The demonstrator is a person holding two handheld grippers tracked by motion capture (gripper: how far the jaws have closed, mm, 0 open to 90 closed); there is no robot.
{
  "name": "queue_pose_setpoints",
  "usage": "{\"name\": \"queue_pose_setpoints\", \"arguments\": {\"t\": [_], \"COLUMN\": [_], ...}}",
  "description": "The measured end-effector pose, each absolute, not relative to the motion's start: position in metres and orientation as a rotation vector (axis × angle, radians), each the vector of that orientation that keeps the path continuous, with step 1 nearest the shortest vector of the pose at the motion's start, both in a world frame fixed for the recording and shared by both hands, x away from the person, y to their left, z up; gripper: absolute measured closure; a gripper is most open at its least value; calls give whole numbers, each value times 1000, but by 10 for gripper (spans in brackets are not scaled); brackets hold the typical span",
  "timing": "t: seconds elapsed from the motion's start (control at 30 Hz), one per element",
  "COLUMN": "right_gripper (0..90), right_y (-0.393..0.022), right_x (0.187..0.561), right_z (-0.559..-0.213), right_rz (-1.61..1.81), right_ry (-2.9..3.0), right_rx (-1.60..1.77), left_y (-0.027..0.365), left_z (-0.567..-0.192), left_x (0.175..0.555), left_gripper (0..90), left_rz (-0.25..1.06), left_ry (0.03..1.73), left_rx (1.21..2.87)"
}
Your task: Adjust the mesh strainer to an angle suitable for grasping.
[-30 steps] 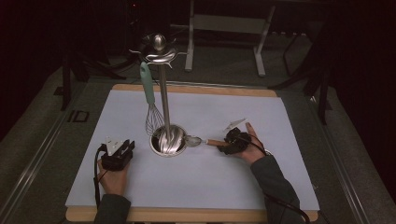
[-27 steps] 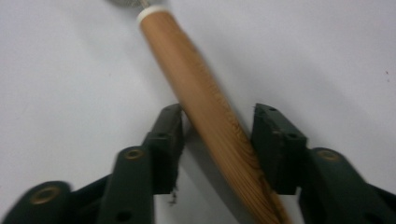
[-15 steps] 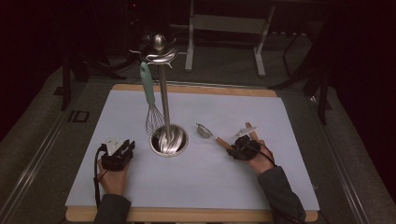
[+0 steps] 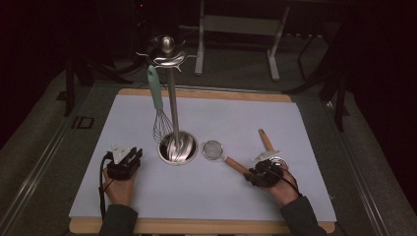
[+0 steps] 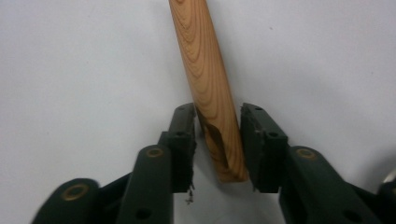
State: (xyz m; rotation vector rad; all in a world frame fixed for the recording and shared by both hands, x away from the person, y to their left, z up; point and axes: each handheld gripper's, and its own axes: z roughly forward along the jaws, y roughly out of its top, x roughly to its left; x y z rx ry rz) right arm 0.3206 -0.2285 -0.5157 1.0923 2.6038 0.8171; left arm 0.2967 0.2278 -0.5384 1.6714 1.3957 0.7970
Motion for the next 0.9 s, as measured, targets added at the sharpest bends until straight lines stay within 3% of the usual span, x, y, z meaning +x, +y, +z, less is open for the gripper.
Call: {"name": "queue_pose_setpoints", "arguments": {"t": [0.27, 0.53, 0.9], "right_gripper": [725, 622, 594], "right_y": [-224, -205, -178], "right_x": [309, 285, 276], "right_z": [-514, -514, -518], "right_rz": [888, 913, 1019], "right_ry": [2683, 2828, 2943], "right_rx": [1149, 985, 832], "left_y": [228, 228, 227], "left_z": [-538, -538, -538], "left_x": [297, 297, 297], "left_gripper": [737, 735, 734], "left_rz": [796, 795, 797], "left_ry": [1395, 1395, 1396], "left_rx": [1673, 1673, 1679]}}
